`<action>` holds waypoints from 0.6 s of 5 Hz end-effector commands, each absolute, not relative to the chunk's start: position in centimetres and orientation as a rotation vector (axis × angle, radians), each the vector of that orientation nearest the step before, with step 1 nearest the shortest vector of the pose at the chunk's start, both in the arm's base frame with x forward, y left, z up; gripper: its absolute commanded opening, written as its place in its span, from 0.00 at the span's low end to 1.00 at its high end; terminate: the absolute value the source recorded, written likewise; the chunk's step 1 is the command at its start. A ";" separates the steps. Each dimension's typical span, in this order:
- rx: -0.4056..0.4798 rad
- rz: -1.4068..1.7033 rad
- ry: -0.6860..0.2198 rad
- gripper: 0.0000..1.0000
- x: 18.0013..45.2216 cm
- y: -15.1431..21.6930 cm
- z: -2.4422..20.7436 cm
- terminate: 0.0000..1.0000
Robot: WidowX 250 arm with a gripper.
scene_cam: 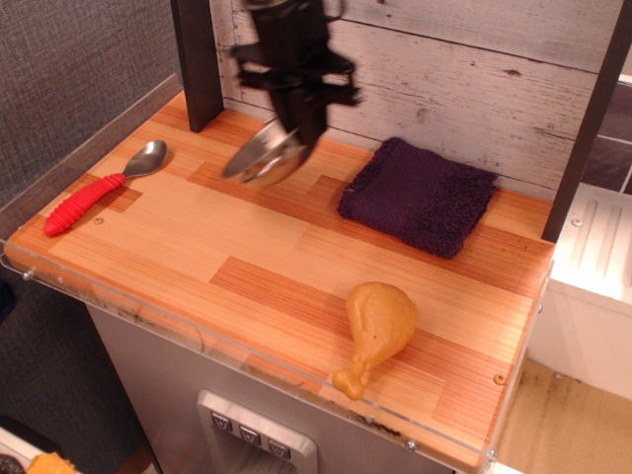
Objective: Place the pot on top of bowl
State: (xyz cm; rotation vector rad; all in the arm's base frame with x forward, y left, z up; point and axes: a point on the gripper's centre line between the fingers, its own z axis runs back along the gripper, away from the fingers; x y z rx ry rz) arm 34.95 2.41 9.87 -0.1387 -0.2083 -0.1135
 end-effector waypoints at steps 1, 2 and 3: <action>-0.134 -0.231 -0.285 0.00 37.3 -4.2 11.3 0.00; -0.128 -0.278 -0.265 0.00 37.9 -7.1 10.2 0.00; -0.119 -0.288 -0.229 0.00 38.1 -8.0 8.4 0.00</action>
